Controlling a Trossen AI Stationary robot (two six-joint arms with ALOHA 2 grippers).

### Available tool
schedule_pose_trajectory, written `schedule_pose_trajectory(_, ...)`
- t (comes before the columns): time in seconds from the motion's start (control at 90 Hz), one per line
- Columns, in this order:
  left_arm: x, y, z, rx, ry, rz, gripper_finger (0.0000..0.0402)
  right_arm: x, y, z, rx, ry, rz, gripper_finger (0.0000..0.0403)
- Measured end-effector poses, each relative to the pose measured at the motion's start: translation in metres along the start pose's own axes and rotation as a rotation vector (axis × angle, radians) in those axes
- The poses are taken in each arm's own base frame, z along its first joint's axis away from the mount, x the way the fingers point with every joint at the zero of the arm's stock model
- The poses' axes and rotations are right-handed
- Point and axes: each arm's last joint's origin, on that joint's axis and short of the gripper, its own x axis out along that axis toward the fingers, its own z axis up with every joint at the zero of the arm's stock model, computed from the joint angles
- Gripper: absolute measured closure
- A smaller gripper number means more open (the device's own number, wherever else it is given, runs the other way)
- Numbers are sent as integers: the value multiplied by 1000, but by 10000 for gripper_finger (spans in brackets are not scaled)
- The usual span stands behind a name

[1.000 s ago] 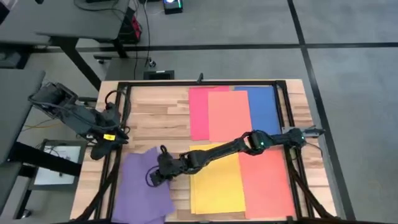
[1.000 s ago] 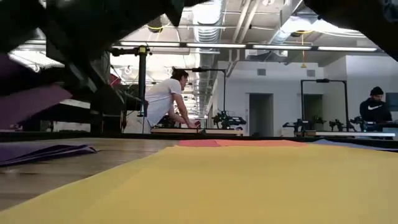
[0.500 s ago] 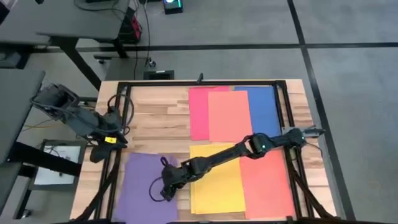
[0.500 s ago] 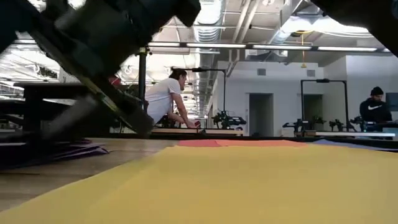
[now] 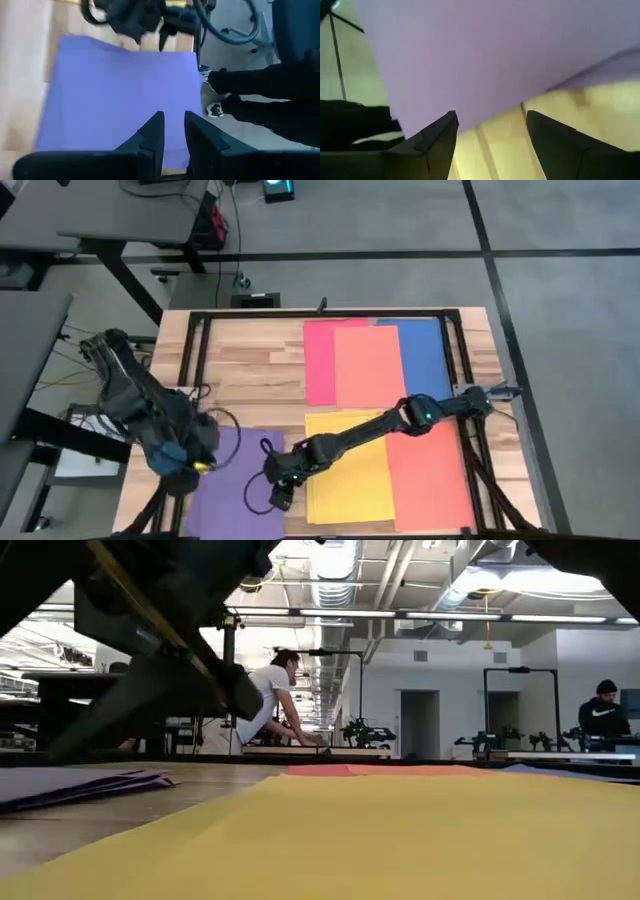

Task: Organize paper
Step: Stack the purple paper on top of the purple paper

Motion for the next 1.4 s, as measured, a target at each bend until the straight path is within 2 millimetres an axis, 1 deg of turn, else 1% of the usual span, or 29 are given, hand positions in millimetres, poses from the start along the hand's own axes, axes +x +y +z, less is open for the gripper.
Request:
schedule_pose_trajectory(0.044, 13, -3, -6, -5, 15, -1, 343, 0, -1, -1, 4, 18, -5, 176)
schedule_pose_trajectory(0.133, 30, -8, -21, -14, 60, 14, 343, -12, -1, 1, 0, 40, -20, 176)
schedule_pose_trajectory(0.2, 38, -12, -32, -28, 92, 23, 343, -29, 0, 8, -19, 25, -14, 176)
schedule_pose_trajectory(0.267, 45, -16, -41, -63, 117, 50, 343, -47, -3, 19, -24, 5, -14, 176)
schedule_pose_trajectory(0.344, 54, -22, -47, -137, 103, 89, 343, -59, -12, 33, -28, -28, -27, 176)
schedule_pose_trajectory(0.444, 70, -30, -55, -205, 51, 160, 343, -62, -27, 49, -77, -75, -24, 176)
schedule_pose_trajectory(0.522, 84, -34, -59, -275, 27, 207, 343, -57, -36, 60, -129, -115, 7, 176)
schedule_pose_trajectory(0.633, 96, -43, -59, -450, 1, 169, 343, -41, -42, 60, -254, -103, 23, 176)
schedule_pose_trajectory(0.711, 96, -51, -55, -564, -19, 108, 343, -36, -42, 56, -395, -101, -2, 176)
schedule_pose_trajectory(0.744, 93, -55, -53, -612, -34, 70, 343, -31, -41, 56, -466, -128, -21, 176)
schedule_pose_trajectory(0.822, 87, -61, -47, -702, -70, 18, 343, -31, -35, 58, -629, -185, -53, 176)
schedule_pose_trajectory(0.867, 83, -64, -45, -730, -82, 3, 343, -30, -36, 59, -694, -197, -68, 176)
schedule_pose_trajectory(0.944, 76, -67, -41, -764, -85, -24, 343, -19, -41, 59, -759, -207, -80, 176)
schedule_pose_trajectory(1.022, 71, -68, -39, -778, -91, -28, 343, -7, -48, 56, -768, -179, -92, 176)
schedule_pose_trajectory(1.144, 67, -67, -38, -779, -93, -14, 343, 4, -55, 54, -766, -172, -98, 176)
schedule_pose_trajectory(1.278, 64, -65, -38, -777, -95, -8, 343, 6, -66, 53, -738, -115, -164, 176)
schedule_pose_trajectory(1.4, 65, -63, -35, -775, -105, 1, 343, 2, -83, 57, -672, -66, -257, 176)
